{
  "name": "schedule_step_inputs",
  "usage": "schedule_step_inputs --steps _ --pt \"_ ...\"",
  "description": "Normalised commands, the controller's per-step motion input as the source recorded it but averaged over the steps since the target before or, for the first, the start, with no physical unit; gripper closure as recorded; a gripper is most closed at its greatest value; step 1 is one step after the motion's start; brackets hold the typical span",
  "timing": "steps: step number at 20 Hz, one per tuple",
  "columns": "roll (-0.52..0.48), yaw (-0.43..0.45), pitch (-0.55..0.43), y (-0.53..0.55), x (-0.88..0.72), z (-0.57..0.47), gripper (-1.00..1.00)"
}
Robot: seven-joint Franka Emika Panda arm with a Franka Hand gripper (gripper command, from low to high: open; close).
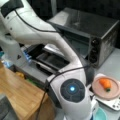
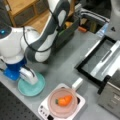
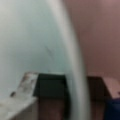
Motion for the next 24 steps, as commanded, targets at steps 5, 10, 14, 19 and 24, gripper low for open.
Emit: schedule_step_inputs --steps 5,10,14,19,24 --pt "0.329 0.051 -0.049 -0.16 -0.1 -0.02 1.0" --pt "0.325 0.027 0.012 -0.2 -0.12 0.07 1.0" --pt "0.278 0.013 0.036 -0.15 -0.1 0.15 1.0" --pt "0.223 -0.006 0.065 -0.03 -0.08 0.24 1.0" --pt "0.194 -0.052 0.055 0.05 -0.04 0.18 1.0"
